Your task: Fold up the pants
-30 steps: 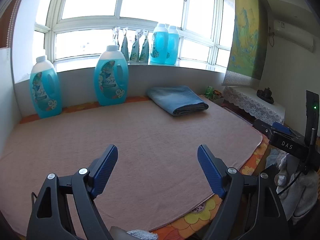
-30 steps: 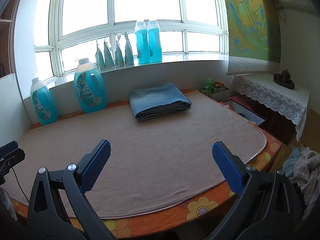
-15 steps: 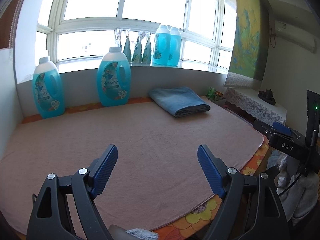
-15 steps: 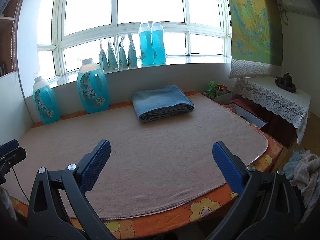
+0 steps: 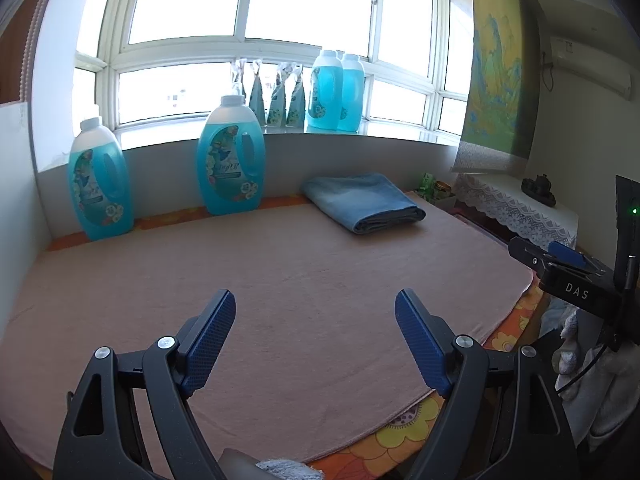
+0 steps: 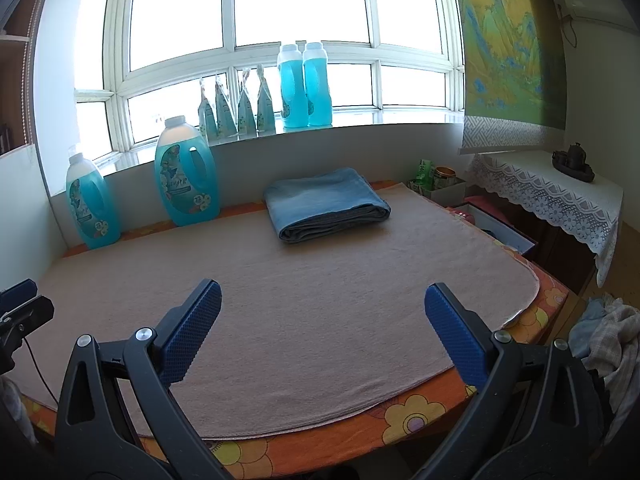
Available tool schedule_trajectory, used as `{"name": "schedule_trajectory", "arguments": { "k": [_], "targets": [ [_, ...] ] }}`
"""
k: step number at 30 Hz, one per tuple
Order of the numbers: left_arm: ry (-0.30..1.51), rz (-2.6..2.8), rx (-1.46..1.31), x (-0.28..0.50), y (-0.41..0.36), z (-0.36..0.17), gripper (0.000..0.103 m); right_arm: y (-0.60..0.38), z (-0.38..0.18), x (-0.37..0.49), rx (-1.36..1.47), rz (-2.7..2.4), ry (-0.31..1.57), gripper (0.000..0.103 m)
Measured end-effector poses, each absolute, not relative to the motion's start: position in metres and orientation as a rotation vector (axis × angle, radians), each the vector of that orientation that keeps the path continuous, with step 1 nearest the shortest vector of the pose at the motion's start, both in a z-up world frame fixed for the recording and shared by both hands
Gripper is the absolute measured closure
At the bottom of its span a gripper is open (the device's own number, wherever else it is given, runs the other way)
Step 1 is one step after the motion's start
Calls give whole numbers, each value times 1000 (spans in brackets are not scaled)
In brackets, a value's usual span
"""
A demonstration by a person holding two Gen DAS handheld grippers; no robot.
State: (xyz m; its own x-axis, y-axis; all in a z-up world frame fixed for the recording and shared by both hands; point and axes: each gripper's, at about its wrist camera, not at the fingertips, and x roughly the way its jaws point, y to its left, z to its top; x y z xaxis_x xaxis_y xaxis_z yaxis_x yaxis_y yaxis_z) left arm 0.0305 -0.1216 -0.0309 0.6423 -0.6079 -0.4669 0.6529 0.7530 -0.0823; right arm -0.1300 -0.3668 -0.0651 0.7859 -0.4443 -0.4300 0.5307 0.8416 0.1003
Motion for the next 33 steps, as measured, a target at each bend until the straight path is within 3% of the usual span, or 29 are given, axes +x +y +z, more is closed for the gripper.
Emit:
{"name": "schedule_trajectory", "arguments": {
  "k": [33],
  "targets": [
    [485, -702, 113, 29, -122, -33, 21, -365, -72, -124, 222, -514, 413, 0]
  ]
}}
